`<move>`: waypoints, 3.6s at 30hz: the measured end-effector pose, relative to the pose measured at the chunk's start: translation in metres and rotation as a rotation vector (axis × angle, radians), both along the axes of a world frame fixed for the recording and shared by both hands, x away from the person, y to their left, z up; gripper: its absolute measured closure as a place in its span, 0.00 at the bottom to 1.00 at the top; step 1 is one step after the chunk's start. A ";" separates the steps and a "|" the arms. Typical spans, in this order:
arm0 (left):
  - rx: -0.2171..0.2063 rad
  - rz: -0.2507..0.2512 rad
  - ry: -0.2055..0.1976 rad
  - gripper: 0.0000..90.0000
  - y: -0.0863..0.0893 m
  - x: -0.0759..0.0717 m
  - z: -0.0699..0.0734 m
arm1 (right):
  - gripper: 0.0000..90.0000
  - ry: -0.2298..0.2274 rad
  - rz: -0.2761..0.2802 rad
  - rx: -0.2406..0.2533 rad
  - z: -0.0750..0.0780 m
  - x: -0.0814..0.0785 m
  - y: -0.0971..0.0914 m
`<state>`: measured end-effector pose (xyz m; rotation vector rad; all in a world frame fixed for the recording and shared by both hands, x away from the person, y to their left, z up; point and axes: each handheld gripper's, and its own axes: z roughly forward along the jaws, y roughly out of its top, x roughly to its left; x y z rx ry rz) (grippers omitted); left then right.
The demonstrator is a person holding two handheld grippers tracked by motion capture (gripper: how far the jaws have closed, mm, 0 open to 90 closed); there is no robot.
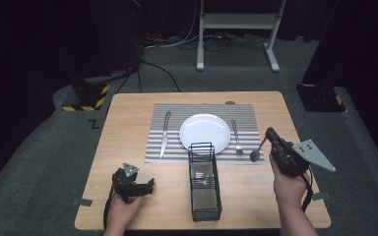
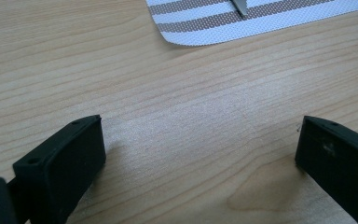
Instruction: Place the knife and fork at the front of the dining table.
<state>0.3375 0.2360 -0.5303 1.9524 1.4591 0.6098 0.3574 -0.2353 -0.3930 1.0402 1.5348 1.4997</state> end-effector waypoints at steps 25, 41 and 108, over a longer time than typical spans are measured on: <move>0.000 0.000 0.000 0.02 0.000 0.000 0.000 | 0.98 0.203 -0.017 -0.004 -0.047 0.095 -0.001; 0.000 0.003 -0.001 0.02 0.000 0.000 0.000 | 0.98 0.312 -0.019 -0.024 -0.063 0.152 0.018; 0.000 -0.009 0.004 0.01 0.000 -0.001 0.000 | 0.87 0.595 -0.083 -0.074 -0.095 0.189 0.008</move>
